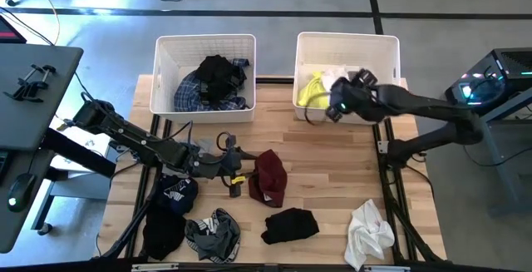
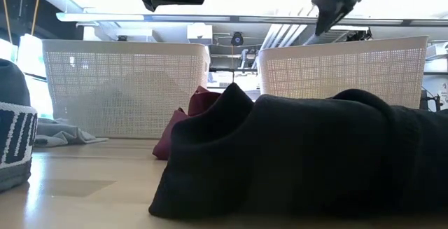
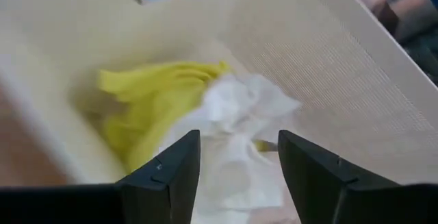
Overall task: Sort clothes
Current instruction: Put the red underwear into the left white bin
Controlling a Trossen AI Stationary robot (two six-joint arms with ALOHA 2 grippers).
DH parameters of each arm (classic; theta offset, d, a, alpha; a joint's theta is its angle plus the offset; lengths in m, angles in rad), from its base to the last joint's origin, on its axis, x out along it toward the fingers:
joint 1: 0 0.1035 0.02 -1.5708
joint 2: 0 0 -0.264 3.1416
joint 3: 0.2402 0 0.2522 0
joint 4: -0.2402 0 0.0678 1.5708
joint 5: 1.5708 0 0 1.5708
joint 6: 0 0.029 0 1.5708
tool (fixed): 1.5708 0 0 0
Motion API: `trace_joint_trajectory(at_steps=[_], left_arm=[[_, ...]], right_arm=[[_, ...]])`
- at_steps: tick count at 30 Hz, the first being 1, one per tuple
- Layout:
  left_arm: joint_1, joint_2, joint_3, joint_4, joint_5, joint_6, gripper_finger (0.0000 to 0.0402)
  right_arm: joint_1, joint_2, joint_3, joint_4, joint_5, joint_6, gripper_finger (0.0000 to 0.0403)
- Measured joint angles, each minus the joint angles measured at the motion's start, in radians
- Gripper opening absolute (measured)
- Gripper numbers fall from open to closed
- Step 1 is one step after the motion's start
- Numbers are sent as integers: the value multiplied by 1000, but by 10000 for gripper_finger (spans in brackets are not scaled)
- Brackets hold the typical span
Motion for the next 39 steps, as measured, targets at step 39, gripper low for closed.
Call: trace_joint_trajectory(at_steps=[39], left_arm=[[-52, 149, 1, 159, -35, 222, 195]], right_arm=[[810, 379, -717, 1964, 3, -113, 185]])
